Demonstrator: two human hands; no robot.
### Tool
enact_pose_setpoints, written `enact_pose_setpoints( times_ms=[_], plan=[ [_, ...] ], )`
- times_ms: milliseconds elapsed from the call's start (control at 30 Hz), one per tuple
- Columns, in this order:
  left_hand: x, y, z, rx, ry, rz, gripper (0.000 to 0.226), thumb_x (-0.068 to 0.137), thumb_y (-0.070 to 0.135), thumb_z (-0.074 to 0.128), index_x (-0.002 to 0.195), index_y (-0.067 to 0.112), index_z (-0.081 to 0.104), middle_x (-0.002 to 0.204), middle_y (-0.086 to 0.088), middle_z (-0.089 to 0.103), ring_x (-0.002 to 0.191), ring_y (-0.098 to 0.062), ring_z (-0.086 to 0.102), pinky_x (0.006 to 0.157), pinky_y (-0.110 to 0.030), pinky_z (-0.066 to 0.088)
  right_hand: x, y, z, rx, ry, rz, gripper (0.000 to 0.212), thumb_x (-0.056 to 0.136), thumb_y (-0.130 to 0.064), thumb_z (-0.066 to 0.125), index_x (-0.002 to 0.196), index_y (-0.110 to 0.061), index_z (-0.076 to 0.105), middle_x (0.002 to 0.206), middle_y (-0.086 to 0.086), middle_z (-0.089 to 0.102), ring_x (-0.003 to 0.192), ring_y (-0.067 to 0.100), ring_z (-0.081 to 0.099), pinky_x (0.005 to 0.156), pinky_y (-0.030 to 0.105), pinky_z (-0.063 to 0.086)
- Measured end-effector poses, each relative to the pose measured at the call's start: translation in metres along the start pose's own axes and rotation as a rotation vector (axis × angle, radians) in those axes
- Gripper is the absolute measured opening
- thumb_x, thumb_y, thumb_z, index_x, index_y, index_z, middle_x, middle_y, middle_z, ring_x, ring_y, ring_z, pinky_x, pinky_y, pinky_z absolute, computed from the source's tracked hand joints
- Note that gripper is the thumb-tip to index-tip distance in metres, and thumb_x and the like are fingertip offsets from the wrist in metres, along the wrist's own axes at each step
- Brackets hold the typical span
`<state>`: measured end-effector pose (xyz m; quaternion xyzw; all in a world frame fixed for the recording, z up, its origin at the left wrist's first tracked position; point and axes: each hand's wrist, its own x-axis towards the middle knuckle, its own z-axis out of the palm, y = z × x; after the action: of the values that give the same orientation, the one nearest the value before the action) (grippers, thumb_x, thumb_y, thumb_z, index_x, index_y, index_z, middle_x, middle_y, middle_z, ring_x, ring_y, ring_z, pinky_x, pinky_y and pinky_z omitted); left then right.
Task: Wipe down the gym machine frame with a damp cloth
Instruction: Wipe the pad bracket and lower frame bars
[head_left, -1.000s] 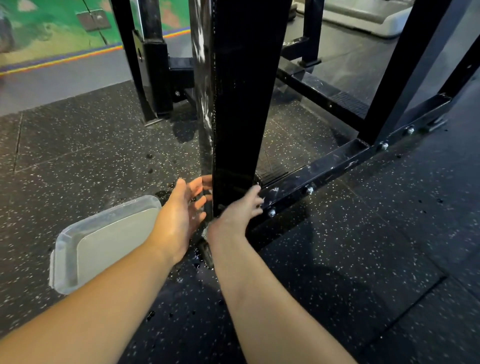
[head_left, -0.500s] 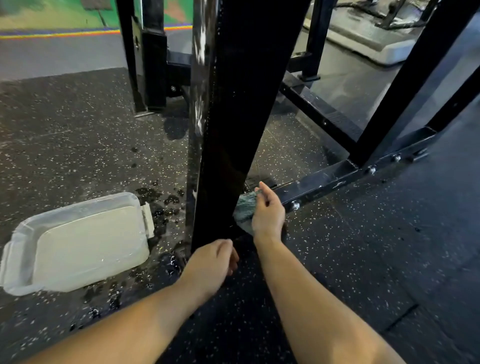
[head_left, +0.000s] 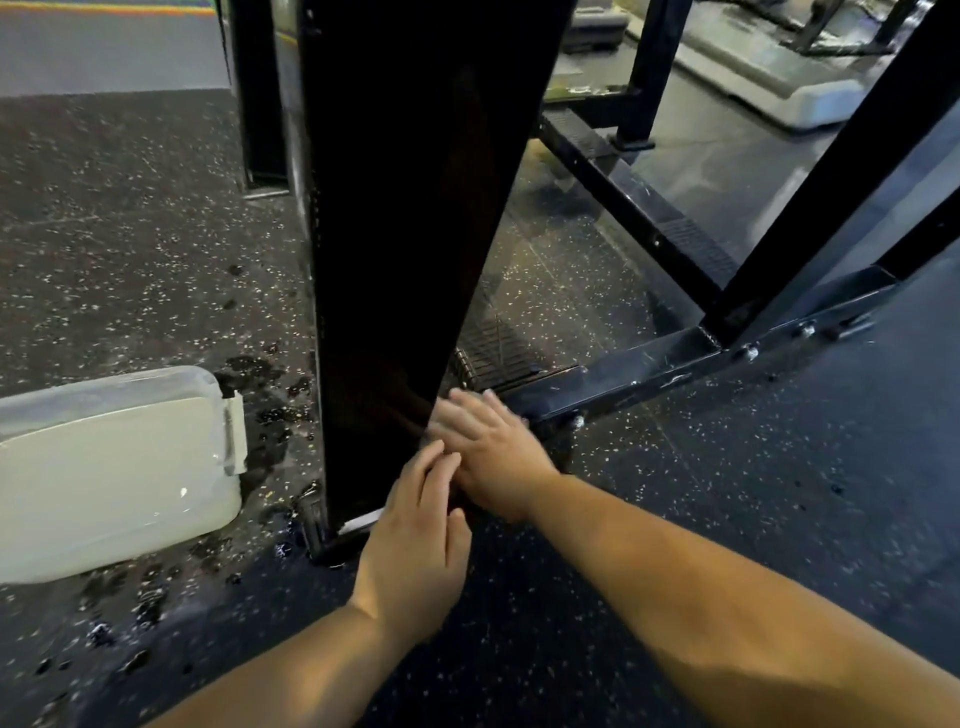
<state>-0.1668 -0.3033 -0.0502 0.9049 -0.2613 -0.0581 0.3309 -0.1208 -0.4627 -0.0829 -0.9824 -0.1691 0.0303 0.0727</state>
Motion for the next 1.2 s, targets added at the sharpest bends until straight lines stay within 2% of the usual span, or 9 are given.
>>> enact_pose_setpoints(
  times_ms=[67, 133, 267, 500, 567, 767, 1000, 1067, 1200],
  plan=[
    [0.007, 0.004, 0.003, 0.040, -0.134, -0.018, 0.071, 0.087, 0.044, 0.006, 0.149, 0.011, 0.016, 0.157, 0.000, 0.007, 0.141, -0.004, 0.001, 0.110, -0.013, -0.002, -0.010, 0.037, -0.010, -0.053, 0.023, 0.188, 0.052, 0.101, -0.038, 0.025, 0.152, -0.028, 0.020, 0.161, -0.005, 0.009, 0.147, 0.027, 0.012, 0.116, 0.048, 0.001],
    [0.014, 0.005, 0.006, 0.183, -0.255, -0.049, 0.059, 0.099, 0.038, 0.011, 0.150, 0.013, -0.003, 0.157, 0.003, -0.011, 0.142, -0.007, -0.015, 0.114, -0.017, -0.008, -0.021, 0.083, -0.021, -0.078, -0.025, 0.468, 0.050, 0.104, -0.039, 0.016, 0.153, -0.033, 0.007, 0.159, -0.008, -0.009, 0.149, 0.024, -0.003, 0.116, 0.046, -0.008],
    [0.031, 0.009, 0.017, 0.232, -0.169, -0.150, 0.060, 0.098, 0.024, 0.033, 0.150, 0.009, 0.007, 0.158, -0.007, -0.002, 0.146, -0.020, -0.003, 0.116, -0.028, 0.002, -0.022, 0.110, -0.024, -0.026, 0.021, 0.869, 0.053, 0.104, -0.038, 0.014, 0.154, -0.026, 0.007, 0.162, 0.001, -0.005, 0.148, 0.031, -0.006, 0.118, 0.052, -0.004],
    [0.034, 0.008, 0.021, 0.117, -0.067, -0.193, 0.047, 0.086, 0.012, 0.047, 0.131, 0.008, 0.035, 0.137, -0.003, 0.031, 0.128, -0.018, 0.032, 0.100, -0.025, 0.029, 0.000, -0.001, -0.001, 0.070, 0.011, 0.231, 0.060, 0.095, -0.046, 0.009, 0.151, -0.030, 0.025, 0.160, -0.005, 0.016, 0.148, 0.027, 0.011, 0.116, 0.039, -0.005],
    [0.033, 0.010, 0.018, 0.137, -0.071, -0.138, 0.048, 0.089, 0.015, 0.045, 0.134, 0.009, 0.031, 0.136, 0.000, 0.029, 0.125, -0.015, 0.032, 0.097, -0.020, 0.027, -0.012, 0.041, -0.006, -0.013, 0.022, 0.265, 0.057, 0.097, -0.045, 0.008, 0.153, -0.032, 0.015, 0.161, -0.009, 0.004, 0.149, 0.023, 0.004, 0.118, 0.039, -0.004],
    [0.051, 0.029, 0.028, 0.246, -0.061, -0.260, 0.049, 0.093, 0.024, 0.040, 0.139, 0.013, 0.027, 0.137, 0.002, 0.027, 0.126, -0.015, 0.029, 0.101, -0.023, 0.029, -0.027, 0.144, -0.027, 0.033, 0.008, 0.928, 0.054, 0.103, -0.040, 0.012, 0.155, -0.026, 0.001, 0.161, 0.001, -0.013, 0.147, 0.030, -0.012, 0.118, 0.051, -0.008],
    [0.042, 0.029, 0.038, 0.100, 0.077, -0.454, 0.039, 0.089, 0.015, 0.048, 0.126, 0.011, 0.039, 0.138, -0.001, 0.030, 0.127, -0.018, 0.032, 0.102, -0.026, 0.029, 0.014, 0.002, 0.003, 0.000, 0.013, 0.232, 0.057, 0.099, -0.043, 0.019, 0.152, -0.024, 0.021, 0.160, 0.007, 0.018, 0.147, 0.033, 0.011, 0.117, 0.048, -0.002],
    [0.042, 0.032, 0.040, 0.095, 0.081, -0.379, 0.041, 0.089, 0.015, 0.048, 0.130, 0.010, 0.039, 0.144, -0.001, 0.024, 0.135, -0.016, 0.023, 0.107, -0.023, 0.022, 0.005, 0.037, -0.001, -0.028, 0.005, 0.237, 0.056, 0.100, -0.043, 0.017, 0.153, -0.027, 0.014, 0.162, 0.000, 0.008, 0.149, 0.027, -0.001, 0.116, 0.046, -0.010],
    [0.073, 0.054, 0.053, 0.240, -0.102, -0.115, 0.052, 0.095, 0.024, 0.038, 0.144, 0.011, 0.029, 0.153, -0.004, 0.017, 0.143, -0.018, 0.008, 0.118, -0.030, 0.011, -0.037, 0.151, -0.015, -0.097, 0.067, 0.620, 0.057, 0.098, -0.043, 0.003, 0.153, -0.027, -0.001, 0.161, -0.004, -0.008, 0.146, 0.026, -0.016, 0.116, 0.046, -0.013]
  ],
)
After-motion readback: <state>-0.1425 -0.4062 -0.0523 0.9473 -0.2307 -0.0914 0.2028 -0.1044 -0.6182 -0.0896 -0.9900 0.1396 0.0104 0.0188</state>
